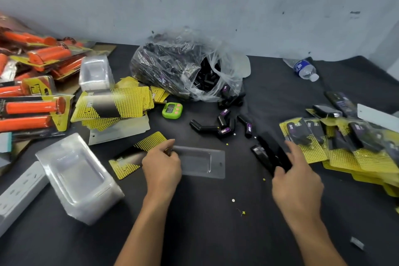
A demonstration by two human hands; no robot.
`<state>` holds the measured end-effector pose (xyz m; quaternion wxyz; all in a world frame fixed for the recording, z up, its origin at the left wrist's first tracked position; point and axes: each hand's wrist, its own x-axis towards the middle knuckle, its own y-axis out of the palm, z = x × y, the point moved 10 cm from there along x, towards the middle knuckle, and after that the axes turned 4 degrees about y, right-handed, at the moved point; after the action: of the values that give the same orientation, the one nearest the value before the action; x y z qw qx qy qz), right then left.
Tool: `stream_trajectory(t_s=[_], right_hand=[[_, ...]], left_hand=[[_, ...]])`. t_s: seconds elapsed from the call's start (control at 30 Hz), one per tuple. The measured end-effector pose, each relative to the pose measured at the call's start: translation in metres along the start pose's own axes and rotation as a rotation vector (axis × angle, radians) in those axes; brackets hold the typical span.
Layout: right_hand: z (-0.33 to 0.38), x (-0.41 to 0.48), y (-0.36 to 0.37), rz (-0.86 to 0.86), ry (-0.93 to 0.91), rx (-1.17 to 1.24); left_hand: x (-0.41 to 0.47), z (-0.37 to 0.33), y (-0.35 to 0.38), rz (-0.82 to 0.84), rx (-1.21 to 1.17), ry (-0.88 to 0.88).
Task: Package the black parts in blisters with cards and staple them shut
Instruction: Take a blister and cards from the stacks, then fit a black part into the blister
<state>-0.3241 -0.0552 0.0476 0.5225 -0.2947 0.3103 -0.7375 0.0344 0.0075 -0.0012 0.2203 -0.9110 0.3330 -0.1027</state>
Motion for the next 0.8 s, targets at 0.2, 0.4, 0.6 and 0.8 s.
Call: stream_trajectory(t_s=[0.2, 0.4, 0.6, 0.8], right_hand=[[-0.004, 0.01, -0.008, -0.016, -0.074, -0.067], [0.089, 0.037, 0.065, 0.274, -0.414, -0.12], [0.136, 0.047, 0.129, 0.421, -0.612, -0.401], [0.136, 0.064, 0.089, 0.244, -0.445, -0.068]], left_hand=[[-0.006, -0.013, 0.024, -0.007, -0.111, 0.002], [-0.013, -0.005, 0.014, -0.083, -0.206, -0.032], [-0.01, -0.005, 0.018, -0.058, -0.198, 0.0], [-0.008, -0.007, 0.02, -0.029, -0.225, 0.024]])
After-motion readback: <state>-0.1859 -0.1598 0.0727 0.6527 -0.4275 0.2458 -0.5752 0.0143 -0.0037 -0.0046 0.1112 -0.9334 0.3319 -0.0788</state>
